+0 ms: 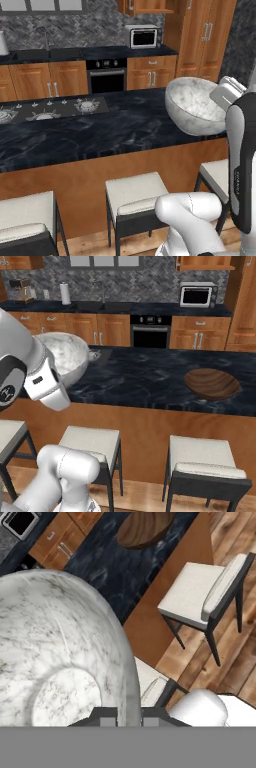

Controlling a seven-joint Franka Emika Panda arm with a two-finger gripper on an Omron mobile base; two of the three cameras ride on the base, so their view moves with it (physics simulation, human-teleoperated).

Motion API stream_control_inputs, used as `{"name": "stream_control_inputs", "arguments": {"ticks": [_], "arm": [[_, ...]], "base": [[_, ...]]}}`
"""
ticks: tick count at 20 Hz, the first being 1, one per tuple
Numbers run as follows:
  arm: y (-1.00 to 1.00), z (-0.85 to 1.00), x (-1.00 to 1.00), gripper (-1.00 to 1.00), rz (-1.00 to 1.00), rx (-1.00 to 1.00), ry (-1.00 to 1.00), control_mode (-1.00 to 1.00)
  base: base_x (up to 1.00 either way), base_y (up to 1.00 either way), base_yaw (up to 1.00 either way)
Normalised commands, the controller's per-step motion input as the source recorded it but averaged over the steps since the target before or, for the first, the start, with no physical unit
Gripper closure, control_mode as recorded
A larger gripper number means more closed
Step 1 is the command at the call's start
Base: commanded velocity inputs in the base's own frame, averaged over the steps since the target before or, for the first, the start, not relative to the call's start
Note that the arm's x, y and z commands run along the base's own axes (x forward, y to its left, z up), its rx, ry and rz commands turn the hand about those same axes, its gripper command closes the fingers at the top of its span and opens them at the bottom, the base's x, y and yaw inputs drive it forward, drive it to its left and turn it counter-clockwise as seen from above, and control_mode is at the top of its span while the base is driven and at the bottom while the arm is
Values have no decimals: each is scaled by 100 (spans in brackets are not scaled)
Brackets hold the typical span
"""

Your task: Pick up the bowls from the cabinet and place each bowl in front of a stool on the dining counter.

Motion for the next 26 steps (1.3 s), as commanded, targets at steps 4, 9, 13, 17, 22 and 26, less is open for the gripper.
{"name": "stream_control_inputs", "arguments": {"ticks": [4,9,13,17,22,26], "arm": [[0,-30,54,100,0,0,-2,-100],[3,-21,41,100,0,0,0,-100],[12,-12,48,100,0,0,6,-100],[13,-13,54,100,0,0,9,-100],[11,-27,60,100,0,0,7,-100],[11,-41,58,100,0,0,0,-100]], "base": [[0,0,0],[0,0,0],[0,0,0],[0,0,0],[0,0,0],[0,0,0]]}}
